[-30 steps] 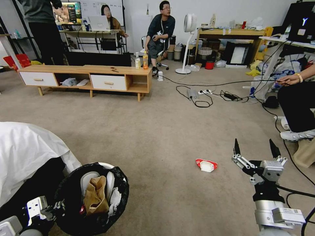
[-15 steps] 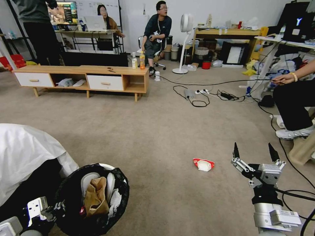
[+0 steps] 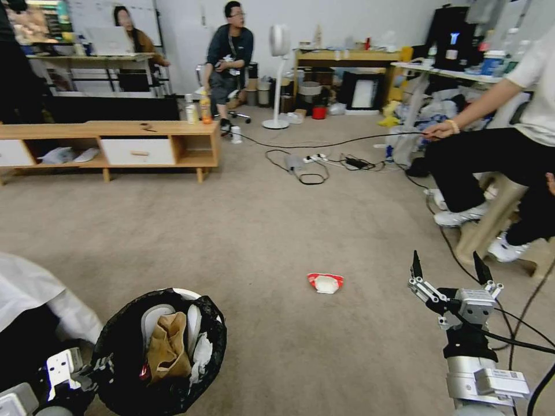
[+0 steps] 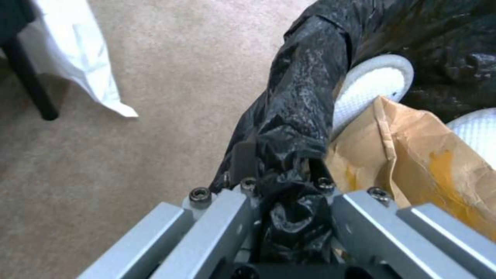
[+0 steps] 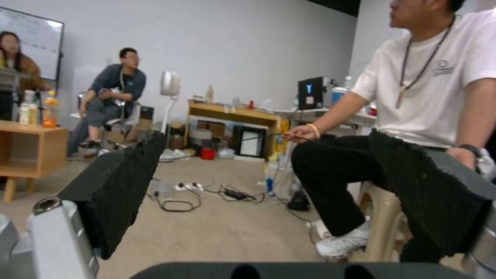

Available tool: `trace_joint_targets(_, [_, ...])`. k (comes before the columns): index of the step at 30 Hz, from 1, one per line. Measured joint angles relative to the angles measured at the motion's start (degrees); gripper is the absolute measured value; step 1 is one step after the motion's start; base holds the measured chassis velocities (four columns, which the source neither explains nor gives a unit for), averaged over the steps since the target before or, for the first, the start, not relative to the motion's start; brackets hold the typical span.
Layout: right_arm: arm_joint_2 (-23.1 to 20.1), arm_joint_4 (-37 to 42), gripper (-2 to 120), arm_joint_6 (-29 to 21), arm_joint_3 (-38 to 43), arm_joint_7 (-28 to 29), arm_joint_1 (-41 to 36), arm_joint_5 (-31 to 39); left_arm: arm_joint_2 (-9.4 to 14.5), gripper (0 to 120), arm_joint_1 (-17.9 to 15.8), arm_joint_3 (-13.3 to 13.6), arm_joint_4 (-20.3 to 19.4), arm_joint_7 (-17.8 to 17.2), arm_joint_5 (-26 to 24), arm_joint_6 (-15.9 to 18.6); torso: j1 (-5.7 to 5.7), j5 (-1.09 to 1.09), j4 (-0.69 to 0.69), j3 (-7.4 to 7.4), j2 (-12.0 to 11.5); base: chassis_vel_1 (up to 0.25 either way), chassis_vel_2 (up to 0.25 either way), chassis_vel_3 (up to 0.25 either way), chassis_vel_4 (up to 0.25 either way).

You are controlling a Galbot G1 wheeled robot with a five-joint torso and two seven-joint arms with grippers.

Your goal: Pick up the trash bin and place the garbage on the floor into it.

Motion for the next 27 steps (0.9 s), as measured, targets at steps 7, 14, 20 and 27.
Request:
trace_joint_targets(7, [0.1,-0.4,100,0.2,-0.4,0.0,0.6,0.0,-0.1,1,0.2,-0.3,0.0,-0.1,-0.2,0.0,0.0,0.0,0.04,0.0,0.0,0.0,0.0,0.0,0.0])
trace_joint_targets(14, [-0.1,-1.0,100,0.5,-0.7,-0.6,0.7,0.3,-0.1,1,0.1,-0.4,0.1,-0.1,-0.3,0.0,0.0,0.0,0.02,0.0,0.0,0.0,0.0,0.0,0.0])
trace_joint_targets(20, [-0.3,-1.4,100,1.0,-0.7,-1.0,0.8,0.7,-0.2,1,0.1,-0.5,0.1,-0.1,-0.4,0.0,0.0,0.0,0.02,0.0,0.0,0.0,0.0,0.0,0.0])
trace_joint_targets(27, [-0.4,-1.7,100,1.3,-0.8,-1.1,0.9,0.9,-0.2,1,0.2,-0.5,0.1,-0.1,-0.4,0.0,0.0,0.0,0.02,0.0,0.0,0.0,0.0,0.0,0.0])
